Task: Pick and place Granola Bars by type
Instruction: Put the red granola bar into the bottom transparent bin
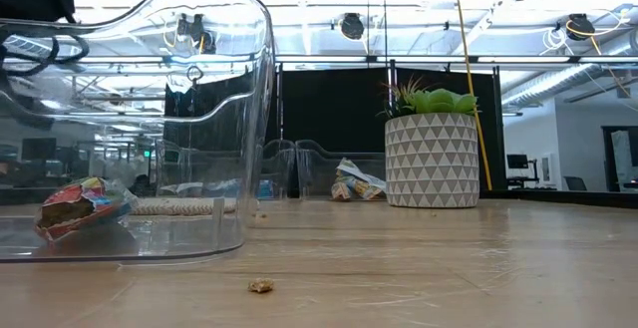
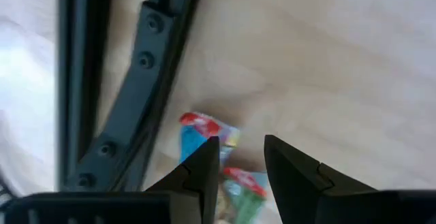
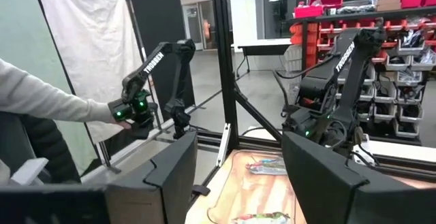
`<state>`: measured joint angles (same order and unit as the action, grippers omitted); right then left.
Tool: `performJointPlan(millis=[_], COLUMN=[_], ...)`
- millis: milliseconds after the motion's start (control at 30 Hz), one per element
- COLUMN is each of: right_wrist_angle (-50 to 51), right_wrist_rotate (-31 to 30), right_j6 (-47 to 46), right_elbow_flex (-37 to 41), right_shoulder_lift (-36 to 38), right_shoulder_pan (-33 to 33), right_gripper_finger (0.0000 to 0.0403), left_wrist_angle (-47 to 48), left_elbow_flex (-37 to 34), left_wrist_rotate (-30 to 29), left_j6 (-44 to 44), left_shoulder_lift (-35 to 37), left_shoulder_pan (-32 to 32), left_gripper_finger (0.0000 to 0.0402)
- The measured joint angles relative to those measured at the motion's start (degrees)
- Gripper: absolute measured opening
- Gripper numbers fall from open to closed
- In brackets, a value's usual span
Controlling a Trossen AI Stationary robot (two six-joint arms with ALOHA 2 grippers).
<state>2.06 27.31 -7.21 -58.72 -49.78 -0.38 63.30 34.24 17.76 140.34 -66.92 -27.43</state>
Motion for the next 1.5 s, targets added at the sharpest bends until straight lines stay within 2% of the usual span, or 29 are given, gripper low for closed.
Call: performJointPlan(millis=[200, 533, 700, 1233, 1500], right_wrist_angle=[0.4, 0.96, 2.37, 2.65, 2.53], right_wrist_rotate=[0.02, 0.04, 0.07, 0.07, 0.02], right_j6=[0.99, 1.93, 2.13, 3.44, 3.44], right_elbow_flex=[0.0, 0.0, 0.0, 0.0, 0.0], right_shoulder_lift=[0.0, 0.0, -0.01, 0.0, 0.0], right_shoulder_pan=[0.0, 0.0, 0.0, 0.0, -0.01], right_gripper_finger=[0.0208, 0.0208, 0.0208, 0.0208, 0.0208], left_wrist_angle=[-3.25, -6.64, -6.34, -7.75, -11.89], left_elbow_flex=[0.0, 0.0, 0.0, -2.08, -4.79], left_wrist_rotate=[4.13, 9.67, 11.21, 9.11, 8.43], left_j6=[-2.22, 2.07, 2.74, 3.38, 3.38], left_shoulder_lift=[-4.7, -8.87, -8.87, -8.87, -8.76], left_shoulder_pan=[-0.57, -2.11, -3.15, -5.56, -5.54], left_gripper_finger=[0.0128, 0.0197, 0.0215, 0.0176, 0.0169])
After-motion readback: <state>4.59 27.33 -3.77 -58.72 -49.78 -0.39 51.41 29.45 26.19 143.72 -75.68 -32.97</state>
